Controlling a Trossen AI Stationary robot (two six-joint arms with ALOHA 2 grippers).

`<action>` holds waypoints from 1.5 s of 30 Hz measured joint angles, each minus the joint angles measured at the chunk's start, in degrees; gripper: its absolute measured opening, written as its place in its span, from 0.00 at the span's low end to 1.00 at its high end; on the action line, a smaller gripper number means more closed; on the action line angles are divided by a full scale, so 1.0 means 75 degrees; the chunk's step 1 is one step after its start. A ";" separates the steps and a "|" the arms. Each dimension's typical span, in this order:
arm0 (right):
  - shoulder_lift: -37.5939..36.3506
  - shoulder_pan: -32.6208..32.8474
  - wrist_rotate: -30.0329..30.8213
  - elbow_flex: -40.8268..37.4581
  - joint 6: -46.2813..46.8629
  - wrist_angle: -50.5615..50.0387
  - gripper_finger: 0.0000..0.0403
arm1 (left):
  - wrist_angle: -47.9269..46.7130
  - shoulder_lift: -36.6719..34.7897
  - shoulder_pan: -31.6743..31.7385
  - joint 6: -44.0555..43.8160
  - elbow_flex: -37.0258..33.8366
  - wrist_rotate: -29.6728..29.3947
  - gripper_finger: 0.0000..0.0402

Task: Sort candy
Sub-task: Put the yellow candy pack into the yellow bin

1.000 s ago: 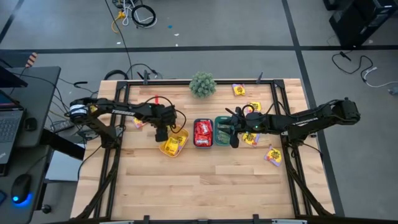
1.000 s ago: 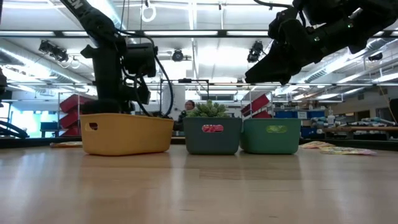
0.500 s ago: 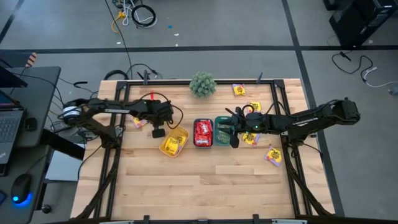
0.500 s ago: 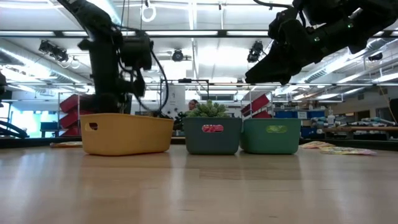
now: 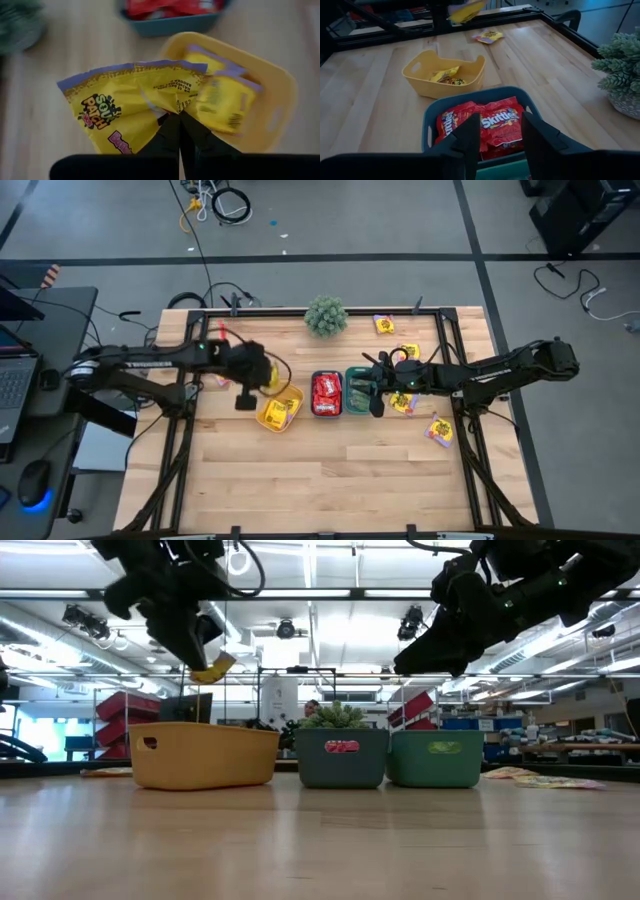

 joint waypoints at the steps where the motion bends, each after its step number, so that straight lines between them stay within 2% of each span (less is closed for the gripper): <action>1: 0.0000 0.0000 0.0000 0.0000 0.0000 -0.0003 0.32 | 0.0020 0.0086 -0.0221 0.0029 0.0000 0.0021 0.00; 8: 0.0000 0.0000 0.0002 0.0000 0.0055 0.0006 0.32 | 0.0462 0.1193 -0.1306 0.0538 0.0000 0.0122 0.00; 16: 0.0000 0.0000 0.0003 0.0000 0.0139 0.0007 0.32 | 0.0588 0.2295 -0.1453 0.1271 0.0000 0.0069 0.00; 23: 0.0003 0.0000 0.0002 0.0000 0.0181 0.0000 0.32 | 0.0764 0.2410 -0.1491 0.1827 0.0000 -0.0206 0.07; 31: 0.0000 -0.0009 0.0003 0.0000 0.0178 -0.0003 0.35 | 0.0776 0.2410 -0.1519 0.1811 0.0025 -0.0253 0.21; 37: 0.0000 -0.0009 0.0003 0.0000 0.0181 -0.0003 0.39 | 0.0444 0.2410 -0.1516 0.1613 0.0525 -0.0578 0.27; 41: 0.0003 -0.0009 0.0008 0.0000 0.0178 -0.0004 0.38 | -0.0647 0.2407 -0.1620 0.1378 0.1036 -0.0175 0.25; 45: 0.0000 -0.0009 0.0088 0.0000 0.0121 -0.0004 0.34 | -0.1475 0.2314 -0.2066 0.1210 0.1224 0.0418 0.13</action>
